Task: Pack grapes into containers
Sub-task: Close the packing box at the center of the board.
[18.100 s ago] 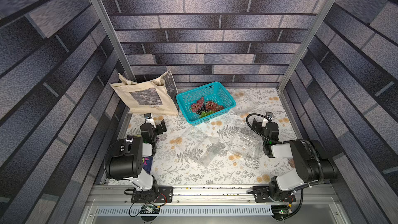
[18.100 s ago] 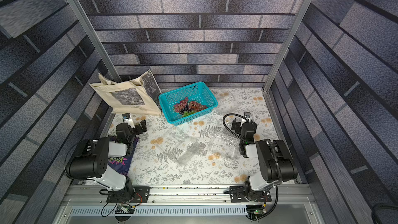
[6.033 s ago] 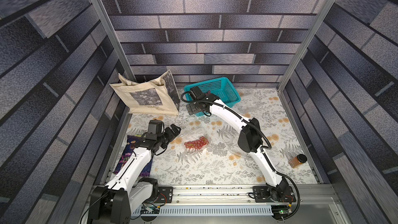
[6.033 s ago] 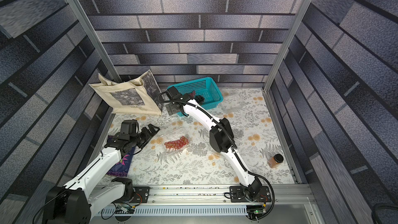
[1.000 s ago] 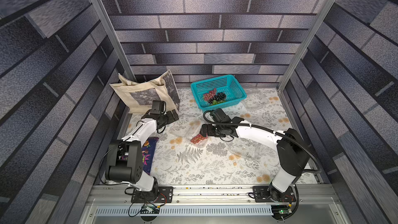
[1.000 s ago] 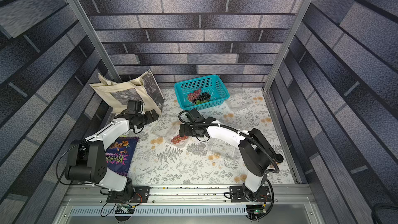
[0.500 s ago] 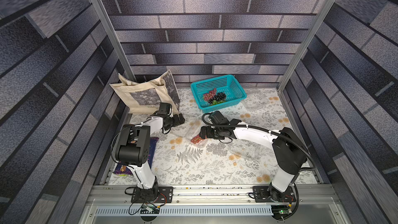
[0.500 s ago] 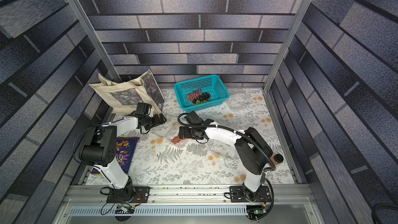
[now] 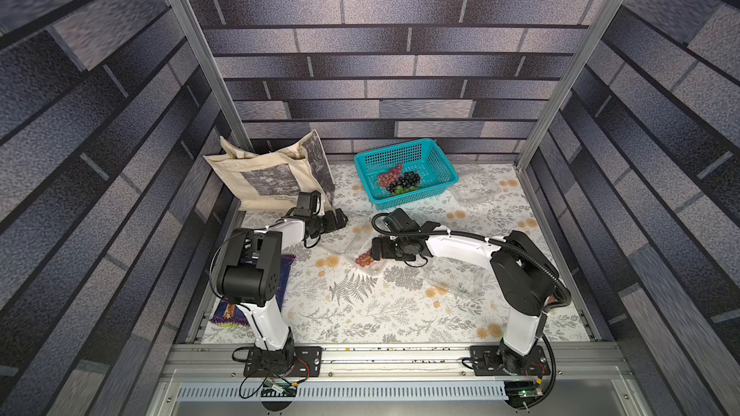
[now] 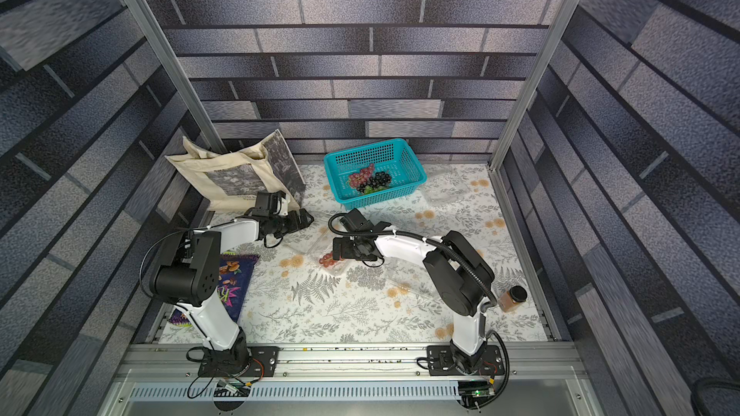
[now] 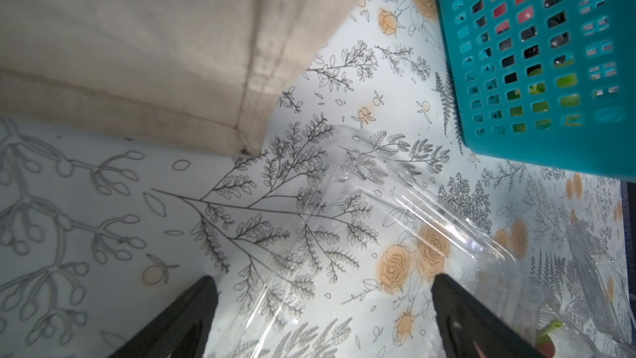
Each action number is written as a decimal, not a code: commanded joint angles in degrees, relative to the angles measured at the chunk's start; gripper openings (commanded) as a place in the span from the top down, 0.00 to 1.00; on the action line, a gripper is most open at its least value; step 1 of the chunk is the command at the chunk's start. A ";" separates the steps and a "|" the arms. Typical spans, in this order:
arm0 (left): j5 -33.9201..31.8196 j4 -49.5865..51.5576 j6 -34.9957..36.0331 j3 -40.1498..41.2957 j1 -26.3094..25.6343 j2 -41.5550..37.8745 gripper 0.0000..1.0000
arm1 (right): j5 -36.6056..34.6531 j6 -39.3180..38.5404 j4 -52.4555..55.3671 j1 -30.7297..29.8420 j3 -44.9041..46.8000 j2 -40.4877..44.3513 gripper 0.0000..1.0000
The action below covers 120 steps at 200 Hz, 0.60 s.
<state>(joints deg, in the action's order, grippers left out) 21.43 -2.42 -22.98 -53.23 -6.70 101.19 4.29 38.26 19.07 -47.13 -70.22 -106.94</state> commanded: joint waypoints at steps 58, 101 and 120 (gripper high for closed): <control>1.17 1.54 -3.28 10.40 -1.04 -8.66 0.00 | -2.77 -3.17 2.73 1.32 -6.13 -3.58 0.00; 0.29 2.95 -4.56 11.62 -1.00 -14.20 0.00 | -3.84 -3.95 4.84 2.30 -8.92 -4.97 0.00; 0.36 3.54 -4.87 11.86 -1.00 -16.76 0.00 | -4.07 -4.21 5.14 2.52 -9.21 -5.12 0.00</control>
<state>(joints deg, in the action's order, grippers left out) 22.02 -0.86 -26.26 -41.82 -7.20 88.66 1.54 35.24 22.24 -45.06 -77.45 -111.46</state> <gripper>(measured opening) 0.999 0.999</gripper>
